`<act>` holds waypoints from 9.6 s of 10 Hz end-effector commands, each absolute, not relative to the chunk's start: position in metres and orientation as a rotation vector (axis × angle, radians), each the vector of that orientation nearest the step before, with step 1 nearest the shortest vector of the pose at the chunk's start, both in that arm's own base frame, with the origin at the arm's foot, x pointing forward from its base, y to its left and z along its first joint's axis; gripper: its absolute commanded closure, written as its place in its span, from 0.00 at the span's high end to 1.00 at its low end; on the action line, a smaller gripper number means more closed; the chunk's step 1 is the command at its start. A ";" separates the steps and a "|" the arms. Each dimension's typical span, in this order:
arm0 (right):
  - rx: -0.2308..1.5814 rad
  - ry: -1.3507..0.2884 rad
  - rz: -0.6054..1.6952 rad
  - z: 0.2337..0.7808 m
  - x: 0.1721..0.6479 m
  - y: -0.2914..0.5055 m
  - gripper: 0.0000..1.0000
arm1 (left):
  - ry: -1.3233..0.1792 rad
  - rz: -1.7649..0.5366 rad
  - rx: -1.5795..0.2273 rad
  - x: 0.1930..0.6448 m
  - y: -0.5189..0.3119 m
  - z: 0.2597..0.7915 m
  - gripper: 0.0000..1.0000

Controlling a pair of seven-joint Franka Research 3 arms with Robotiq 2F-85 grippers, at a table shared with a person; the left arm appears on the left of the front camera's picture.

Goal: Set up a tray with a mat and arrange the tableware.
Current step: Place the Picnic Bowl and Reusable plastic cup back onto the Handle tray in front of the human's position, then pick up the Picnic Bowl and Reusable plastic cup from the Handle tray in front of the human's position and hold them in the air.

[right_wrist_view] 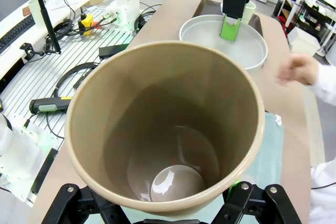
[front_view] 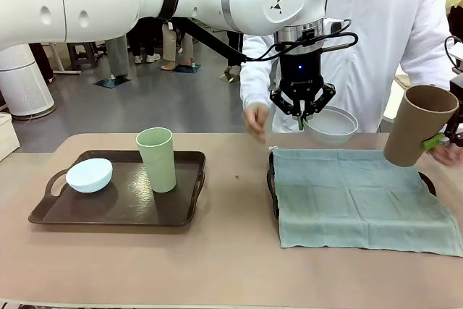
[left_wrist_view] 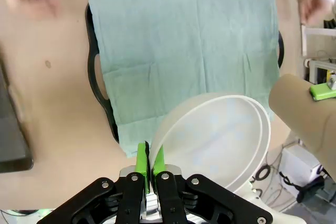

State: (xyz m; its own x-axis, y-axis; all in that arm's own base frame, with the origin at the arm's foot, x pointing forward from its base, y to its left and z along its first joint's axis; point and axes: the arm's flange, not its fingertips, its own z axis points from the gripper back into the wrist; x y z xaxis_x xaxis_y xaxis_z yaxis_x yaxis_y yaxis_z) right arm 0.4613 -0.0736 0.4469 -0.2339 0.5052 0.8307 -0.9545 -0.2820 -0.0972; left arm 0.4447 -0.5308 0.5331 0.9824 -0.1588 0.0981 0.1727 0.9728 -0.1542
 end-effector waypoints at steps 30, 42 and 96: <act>1.063 -0.678 1.760 0.321 0.499 -0.062 0.85 | -0.044 -0.282 -0.156 0.480 -0.545 0.397 0.04; 1.012 -0.640 1.733 0.301 0.510 -0.068 0.85 | -0.049 -0.328 -0.148 0.496 -0.536 0.357 0.40; 1.381 -0.286 0.534 0.509 0.438 -0.179 1.00 | -0.159 -0.453 -0.599 0.379 -0.062 0.577 1.00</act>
